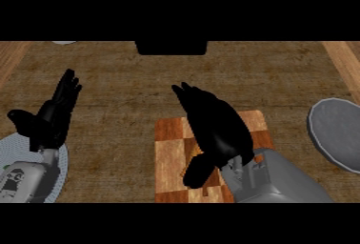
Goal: Pick the croissant from the cutting board and place it in the pan
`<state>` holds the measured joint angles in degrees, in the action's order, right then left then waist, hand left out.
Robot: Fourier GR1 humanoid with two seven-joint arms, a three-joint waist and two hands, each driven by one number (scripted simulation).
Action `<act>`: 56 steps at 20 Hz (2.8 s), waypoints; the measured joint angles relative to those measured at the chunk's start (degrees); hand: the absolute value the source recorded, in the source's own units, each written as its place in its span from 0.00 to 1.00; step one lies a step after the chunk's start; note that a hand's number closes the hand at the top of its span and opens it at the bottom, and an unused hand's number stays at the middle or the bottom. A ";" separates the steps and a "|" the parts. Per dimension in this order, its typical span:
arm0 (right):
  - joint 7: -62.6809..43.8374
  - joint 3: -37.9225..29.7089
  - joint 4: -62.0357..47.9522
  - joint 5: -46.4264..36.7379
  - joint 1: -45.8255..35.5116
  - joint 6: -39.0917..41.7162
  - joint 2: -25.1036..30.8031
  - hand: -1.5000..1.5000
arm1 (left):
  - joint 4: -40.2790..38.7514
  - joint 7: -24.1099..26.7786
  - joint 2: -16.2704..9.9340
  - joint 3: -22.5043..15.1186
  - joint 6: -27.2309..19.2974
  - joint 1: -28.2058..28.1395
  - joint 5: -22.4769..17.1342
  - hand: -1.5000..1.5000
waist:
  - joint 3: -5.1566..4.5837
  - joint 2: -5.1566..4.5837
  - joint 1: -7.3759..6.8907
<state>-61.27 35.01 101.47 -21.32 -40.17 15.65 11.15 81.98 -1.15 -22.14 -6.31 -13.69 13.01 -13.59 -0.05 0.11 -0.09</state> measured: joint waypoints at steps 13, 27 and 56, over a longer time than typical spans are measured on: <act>2.76 -0.98 -6.00 -5.05 6.45 2.16 -1.07 0.00 | 2.42 -2.05 1.03 1.42 1.08 -0.50 1.60 0.50 | 0.04 -0.04 -0.04; 5.81 -0.25 -13.24 -9.55 8.77 7.06 -5.78 0.00 | 2.22 -2.48 3.46 3.14 2.48 -0.30 4.20 0.50 | 0.03 -0.05 -0.03; 9.98 -1.90 -31.74 -18.74 9.68 14.07 -10.51 0.00 | 0.85 -1.39 7.18 6.71 5.43 -0.41 8.28 0.50 | 0.05 -0.12 -0.14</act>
<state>-51.28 33.11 69.72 -40.06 -30.49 29.73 0.64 82.83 -2.54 -14.97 0.40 -8.26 12.60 -5.31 0.00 -0.01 -0.23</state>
